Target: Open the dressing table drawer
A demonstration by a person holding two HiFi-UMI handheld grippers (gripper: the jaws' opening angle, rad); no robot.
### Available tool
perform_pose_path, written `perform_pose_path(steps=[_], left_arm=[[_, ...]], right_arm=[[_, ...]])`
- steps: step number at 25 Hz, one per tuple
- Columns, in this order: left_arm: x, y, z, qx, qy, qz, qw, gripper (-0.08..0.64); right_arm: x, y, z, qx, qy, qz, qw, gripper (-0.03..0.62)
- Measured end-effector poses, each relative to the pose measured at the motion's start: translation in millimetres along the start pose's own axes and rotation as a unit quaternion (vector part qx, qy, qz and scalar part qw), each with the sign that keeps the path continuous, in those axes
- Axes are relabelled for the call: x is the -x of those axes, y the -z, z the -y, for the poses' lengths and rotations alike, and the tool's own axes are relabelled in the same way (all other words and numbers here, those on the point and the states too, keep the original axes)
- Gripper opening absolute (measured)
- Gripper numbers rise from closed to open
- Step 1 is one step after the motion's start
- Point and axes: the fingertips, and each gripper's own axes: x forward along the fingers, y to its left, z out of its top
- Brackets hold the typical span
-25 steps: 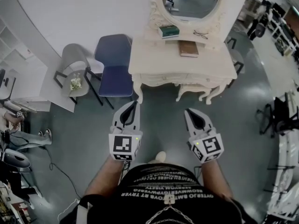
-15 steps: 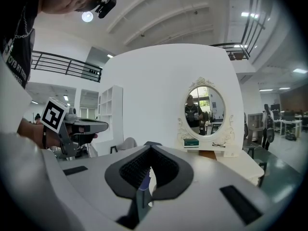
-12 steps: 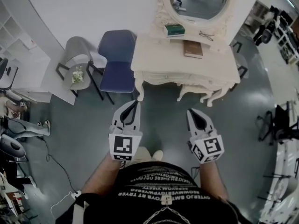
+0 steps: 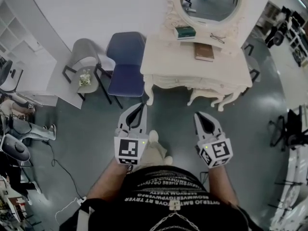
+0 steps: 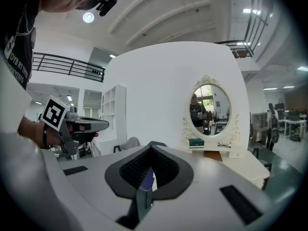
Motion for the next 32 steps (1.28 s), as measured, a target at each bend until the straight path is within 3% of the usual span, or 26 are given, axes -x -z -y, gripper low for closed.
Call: perform_pose_path(steps=[12, 23, 32], left_arm=[[-41.7, -0.5, -46.0, 0.011, -0.010, 0.000, 0.9999, 0.003], [-103.4, -4.2, -70.7, 0.009, 0.018, 0.000, 0.9998, 0.003], [-140.2, 6.5, -95.6, 0.013, 0.028, -0.015, 0.9994, 0.003]], right_arm=[[-59.4, -15.7, 4.4, 0.018, -0.007, -0.001, 1.000, 0.002], [-107.9, -29.7, 35.5, 0.019, 0.022, -0.003, 1.000, 0.002], [-150.4, -28.5, 44.3, 0.007, 0.018, -0.016, 1.000, 0.002]])
